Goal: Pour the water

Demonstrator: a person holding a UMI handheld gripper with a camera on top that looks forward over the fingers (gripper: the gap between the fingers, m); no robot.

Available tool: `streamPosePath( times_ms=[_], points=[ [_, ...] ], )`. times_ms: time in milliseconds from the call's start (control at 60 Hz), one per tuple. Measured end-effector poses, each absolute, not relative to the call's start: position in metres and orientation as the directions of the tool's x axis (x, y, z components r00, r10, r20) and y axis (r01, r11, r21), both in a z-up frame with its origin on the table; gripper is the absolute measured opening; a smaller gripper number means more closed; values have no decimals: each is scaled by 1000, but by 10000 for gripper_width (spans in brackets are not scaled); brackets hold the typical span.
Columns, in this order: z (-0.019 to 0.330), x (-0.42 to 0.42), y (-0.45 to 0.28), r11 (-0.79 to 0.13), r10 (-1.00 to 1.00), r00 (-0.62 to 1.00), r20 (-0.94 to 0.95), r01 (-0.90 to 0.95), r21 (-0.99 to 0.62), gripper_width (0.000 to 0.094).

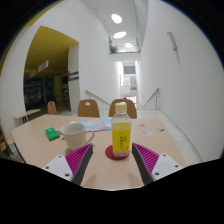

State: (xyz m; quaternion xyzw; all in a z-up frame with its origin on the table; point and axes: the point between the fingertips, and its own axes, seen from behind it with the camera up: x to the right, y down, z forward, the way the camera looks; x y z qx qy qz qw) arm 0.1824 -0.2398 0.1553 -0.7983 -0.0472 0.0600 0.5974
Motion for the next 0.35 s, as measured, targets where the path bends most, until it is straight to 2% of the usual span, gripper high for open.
streamPosePath(
  times_ms=[17, 117, 250, 350],
  points=[
    [146, 165, -237, -285, 149, 988, -47, -3, -959, 856],
    [140, 153, -287, -312, 170, 979, -112, -54, -949, 855],
    [131, 123, -320, -350, 226, 945, -235, -147, -925, 855],
    [124, 105, -326, -376, 284, 913, -294, -176, -910, 851]
  ],
)
